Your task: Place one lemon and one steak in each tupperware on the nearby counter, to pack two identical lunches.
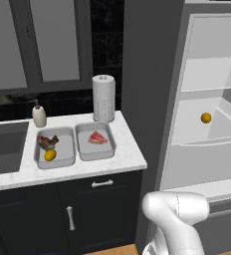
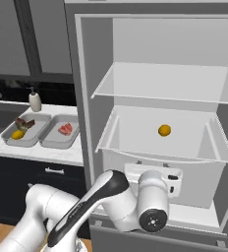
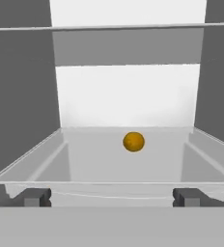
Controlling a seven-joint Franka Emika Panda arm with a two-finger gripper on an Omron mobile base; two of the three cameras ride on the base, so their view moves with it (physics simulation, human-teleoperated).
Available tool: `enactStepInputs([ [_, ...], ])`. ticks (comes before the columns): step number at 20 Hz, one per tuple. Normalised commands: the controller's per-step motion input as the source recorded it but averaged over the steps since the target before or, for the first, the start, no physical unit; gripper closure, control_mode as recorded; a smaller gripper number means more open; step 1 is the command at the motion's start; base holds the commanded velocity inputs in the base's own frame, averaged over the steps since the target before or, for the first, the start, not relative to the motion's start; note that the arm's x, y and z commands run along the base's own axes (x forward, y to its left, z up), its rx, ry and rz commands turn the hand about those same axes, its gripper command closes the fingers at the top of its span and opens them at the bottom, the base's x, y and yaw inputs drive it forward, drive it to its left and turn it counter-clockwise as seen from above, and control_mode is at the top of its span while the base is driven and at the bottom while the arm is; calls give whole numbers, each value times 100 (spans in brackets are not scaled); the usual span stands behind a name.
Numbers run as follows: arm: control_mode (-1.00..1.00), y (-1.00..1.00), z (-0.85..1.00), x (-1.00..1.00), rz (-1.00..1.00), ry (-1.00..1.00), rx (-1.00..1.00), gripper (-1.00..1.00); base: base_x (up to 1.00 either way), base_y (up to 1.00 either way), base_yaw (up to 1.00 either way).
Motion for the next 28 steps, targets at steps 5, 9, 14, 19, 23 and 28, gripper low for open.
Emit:
enactStepInputs([
  [5,-100,2,1,33,0,0,-17,-100,0,0,0],
  [9,-100,0,0,49,2,2,-11,-100,0,0,0],
  [14,-100,0,0,43,5,2,-1,-100,0,0,0],
  [19,-100,-24,0,58,5,5,0,-100,0,0,0],
  [23,-100,-34,0,64,0,6,-2,-100,0,0,0],
  [28,-100,-17,-3,74,-11,5,-17,-100,0,0,0],
])
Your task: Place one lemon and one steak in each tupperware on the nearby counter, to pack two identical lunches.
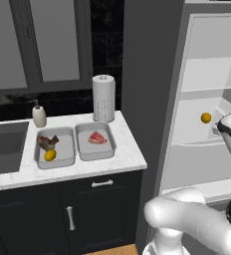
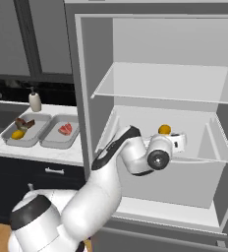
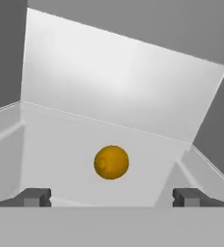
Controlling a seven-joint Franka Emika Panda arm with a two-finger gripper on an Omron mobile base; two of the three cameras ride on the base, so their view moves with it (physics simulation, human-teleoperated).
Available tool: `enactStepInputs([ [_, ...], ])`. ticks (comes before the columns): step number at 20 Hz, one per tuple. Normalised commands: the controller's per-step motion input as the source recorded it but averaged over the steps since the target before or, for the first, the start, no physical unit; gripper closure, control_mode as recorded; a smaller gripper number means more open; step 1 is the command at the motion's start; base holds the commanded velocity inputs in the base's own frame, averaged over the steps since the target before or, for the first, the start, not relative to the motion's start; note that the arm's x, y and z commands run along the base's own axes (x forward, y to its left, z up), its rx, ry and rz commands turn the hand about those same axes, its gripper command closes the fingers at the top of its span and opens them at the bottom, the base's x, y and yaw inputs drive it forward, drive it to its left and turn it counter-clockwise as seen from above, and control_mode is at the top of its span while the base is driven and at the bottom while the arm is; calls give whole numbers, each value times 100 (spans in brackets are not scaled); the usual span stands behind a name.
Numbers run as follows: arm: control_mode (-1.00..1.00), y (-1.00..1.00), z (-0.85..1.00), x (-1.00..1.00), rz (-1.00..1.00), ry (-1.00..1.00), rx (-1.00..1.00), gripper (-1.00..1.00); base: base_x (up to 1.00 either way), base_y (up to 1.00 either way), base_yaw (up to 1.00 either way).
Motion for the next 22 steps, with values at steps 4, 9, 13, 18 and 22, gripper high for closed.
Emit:
enactStepInputs([
  [4,-100,-1,-17,80,-4,6,-12,-100,0,0,0],
  [9,-100,-3,-9,28,0,2,6,-100,0,0,0],
  [13,-100,-20,1,10,0,7,12,-100,0,0,0],
  [18,-100,-34,33,32,0,17,0,-100,0,0,0],
  [22,-100,-9,12,12,-1,7,1,-100,0,0,0],
])
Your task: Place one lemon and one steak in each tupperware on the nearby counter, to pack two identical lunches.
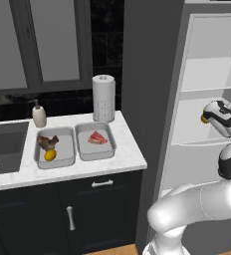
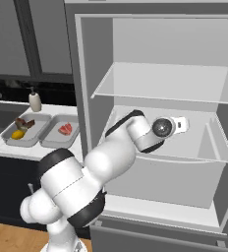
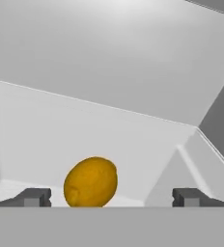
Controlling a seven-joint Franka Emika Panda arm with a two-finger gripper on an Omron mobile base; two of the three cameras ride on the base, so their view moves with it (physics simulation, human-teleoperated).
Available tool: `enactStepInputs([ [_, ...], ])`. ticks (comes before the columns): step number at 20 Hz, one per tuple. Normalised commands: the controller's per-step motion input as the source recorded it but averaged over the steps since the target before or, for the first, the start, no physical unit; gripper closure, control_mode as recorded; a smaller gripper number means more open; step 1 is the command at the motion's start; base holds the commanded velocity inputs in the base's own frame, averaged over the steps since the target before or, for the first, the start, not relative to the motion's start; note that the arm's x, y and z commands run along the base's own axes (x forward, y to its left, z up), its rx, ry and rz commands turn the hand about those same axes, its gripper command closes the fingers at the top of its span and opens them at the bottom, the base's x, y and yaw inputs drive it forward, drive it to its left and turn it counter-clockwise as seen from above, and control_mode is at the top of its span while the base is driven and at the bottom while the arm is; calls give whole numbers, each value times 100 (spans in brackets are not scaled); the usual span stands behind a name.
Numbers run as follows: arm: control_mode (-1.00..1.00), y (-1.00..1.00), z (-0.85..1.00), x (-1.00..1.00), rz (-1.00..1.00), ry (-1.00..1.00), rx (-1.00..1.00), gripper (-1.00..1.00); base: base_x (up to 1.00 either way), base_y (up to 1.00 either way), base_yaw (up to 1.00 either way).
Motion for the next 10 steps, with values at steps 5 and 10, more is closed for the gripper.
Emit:
enactStepInputs([
  [5,-100,0,-6,4,0,2,5,-100,0,0,0],
  [10,-100,-3,-21,30,0,8,14,-100,0,0,0],
])
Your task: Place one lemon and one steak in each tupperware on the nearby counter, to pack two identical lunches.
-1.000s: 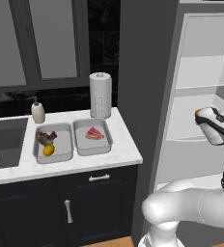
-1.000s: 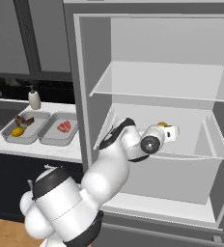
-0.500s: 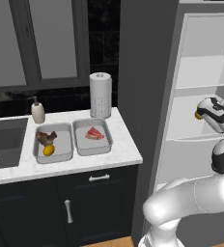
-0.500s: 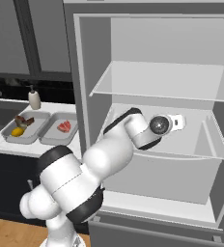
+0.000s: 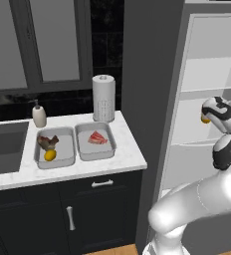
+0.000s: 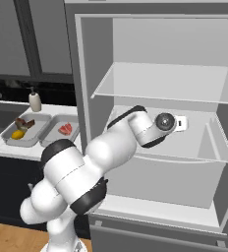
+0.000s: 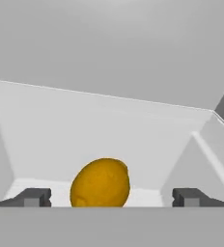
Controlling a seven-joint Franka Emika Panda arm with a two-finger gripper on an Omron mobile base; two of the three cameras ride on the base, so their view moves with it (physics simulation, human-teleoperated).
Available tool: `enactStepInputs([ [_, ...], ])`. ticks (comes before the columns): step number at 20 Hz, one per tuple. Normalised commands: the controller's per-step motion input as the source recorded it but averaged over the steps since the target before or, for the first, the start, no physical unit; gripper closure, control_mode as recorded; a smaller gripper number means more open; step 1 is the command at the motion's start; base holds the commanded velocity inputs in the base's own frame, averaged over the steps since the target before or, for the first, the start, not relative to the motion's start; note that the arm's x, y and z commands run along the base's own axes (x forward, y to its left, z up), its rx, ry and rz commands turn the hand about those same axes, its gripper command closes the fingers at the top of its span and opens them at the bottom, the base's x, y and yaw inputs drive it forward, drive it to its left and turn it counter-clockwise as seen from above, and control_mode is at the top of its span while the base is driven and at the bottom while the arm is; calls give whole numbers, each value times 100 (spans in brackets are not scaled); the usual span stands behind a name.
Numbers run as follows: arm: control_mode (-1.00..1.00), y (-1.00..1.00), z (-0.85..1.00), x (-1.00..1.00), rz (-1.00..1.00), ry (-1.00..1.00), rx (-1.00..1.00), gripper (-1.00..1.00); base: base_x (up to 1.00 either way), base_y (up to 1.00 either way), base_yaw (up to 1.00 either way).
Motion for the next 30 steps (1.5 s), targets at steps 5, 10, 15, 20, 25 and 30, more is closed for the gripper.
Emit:
enactStepInputs([
  [5,-100,-1,-3,35,0,4,17,-100,0,0,0],
  [10,-100,-4,-13,4,-1,3,9,-100,0,0,0],
  [15,-100,-15,-28,10,-3,8,4,-100,0,0,0],
  [20,-100,-7,-8,27,-3,4,6,-100,0,0,0],
  [25,-100,0,-7,22,-3,2,7,-100,0,0,0],
  [30,-100,-1,-16,11,-3,2,12,-100,0,0,0],
])
